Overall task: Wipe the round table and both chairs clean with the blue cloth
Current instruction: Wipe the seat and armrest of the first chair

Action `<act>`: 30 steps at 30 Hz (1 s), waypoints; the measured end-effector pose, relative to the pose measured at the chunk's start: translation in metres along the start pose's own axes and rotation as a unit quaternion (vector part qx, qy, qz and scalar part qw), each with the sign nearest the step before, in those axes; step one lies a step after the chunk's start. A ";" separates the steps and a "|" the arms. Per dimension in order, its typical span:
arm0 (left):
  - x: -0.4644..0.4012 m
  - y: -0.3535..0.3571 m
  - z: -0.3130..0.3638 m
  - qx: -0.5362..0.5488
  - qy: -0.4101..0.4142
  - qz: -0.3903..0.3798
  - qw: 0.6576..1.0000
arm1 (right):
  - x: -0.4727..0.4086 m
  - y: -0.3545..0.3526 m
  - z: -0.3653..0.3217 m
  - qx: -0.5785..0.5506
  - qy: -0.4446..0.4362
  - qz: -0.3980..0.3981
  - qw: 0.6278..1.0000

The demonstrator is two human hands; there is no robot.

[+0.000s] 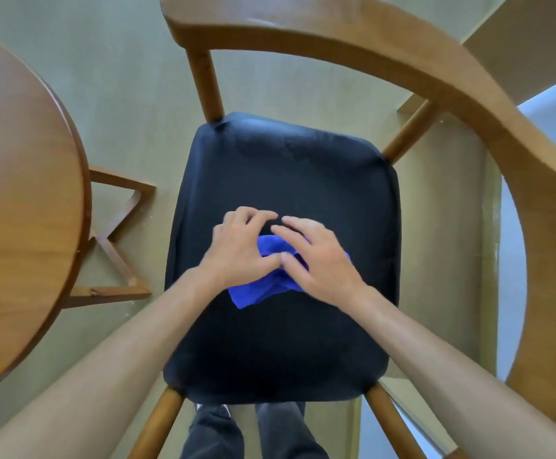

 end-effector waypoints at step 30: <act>0.059 0.045 -0.053 -0.261 -0.103 -0.096 0.955 | 0.014 -0.062 0.136 0.193 0.362 0.050 0.911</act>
Point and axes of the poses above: each hand's wrist, its own x-axis away from the middle knuckle, its own y-axis out of the palm, z = x × y, the point moved 4 cm from there along -x, towards the middle knuckle
